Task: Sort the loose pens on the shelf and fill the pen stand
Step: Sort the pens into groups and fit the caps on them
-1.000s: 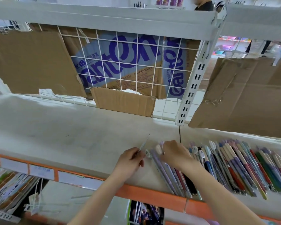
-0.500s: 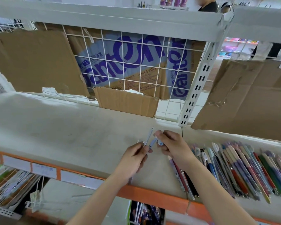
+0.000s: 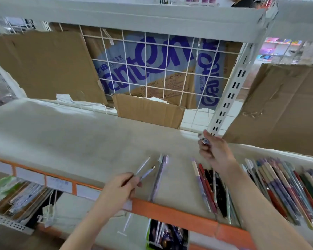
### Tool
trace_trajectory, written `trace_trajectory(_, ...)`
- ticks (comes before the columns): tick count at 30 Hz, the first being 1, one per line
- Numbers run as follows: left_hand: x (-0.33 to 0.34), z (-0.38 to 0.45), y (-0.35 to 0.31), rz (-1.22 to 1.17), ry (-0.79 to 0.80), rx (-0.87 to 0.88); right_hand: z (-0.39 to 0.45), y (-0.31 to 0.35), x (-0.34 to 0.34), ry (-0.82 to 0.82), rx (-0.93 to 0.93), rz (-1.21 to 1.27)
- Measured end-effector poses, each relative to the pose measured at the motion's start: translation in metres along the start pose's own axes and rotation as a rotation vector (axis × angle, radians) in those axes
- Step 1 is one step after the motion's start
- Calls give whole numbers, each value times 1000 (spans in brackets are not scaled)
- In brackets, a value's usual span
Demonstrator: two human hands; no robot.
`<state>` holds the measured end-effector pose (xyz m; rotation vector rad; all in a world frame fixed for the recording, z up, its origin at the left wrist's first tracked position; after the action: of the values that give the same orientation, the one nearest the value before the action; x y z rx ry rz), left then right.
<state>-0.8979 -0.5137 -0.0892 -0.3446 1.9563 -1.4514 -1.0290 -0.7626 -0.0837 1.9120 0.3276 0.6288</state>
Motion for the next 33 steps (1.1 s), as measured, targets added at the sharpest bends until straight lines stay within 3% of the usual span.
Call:
trace_trajectory(4, 23, 21, -2, -186, 36, -97, -13, -28, 53, 213, 38, -166)
trace_trajectory(25, 35, 12, -21, -307, 188, -115, -39, -21, 51, 313, -127, -207)
trace_trajectory(33, 36, 13, -20, -314, 193, -58, -48, -15, 62, 362, -184, -466)
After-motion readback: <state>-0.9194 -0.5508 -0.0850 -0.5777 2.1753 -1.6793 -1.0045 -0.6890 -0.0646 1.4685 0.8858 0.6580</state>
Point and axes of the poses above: each hand's wrist, its own z-axis towards the middle knuckle, its own x-axis out of the palm, y = z × x, the point moved 9 cm from there along z, towards the middle knuckle, and after that the axes turned 6 degrees about -z, right-handed, at the moved point
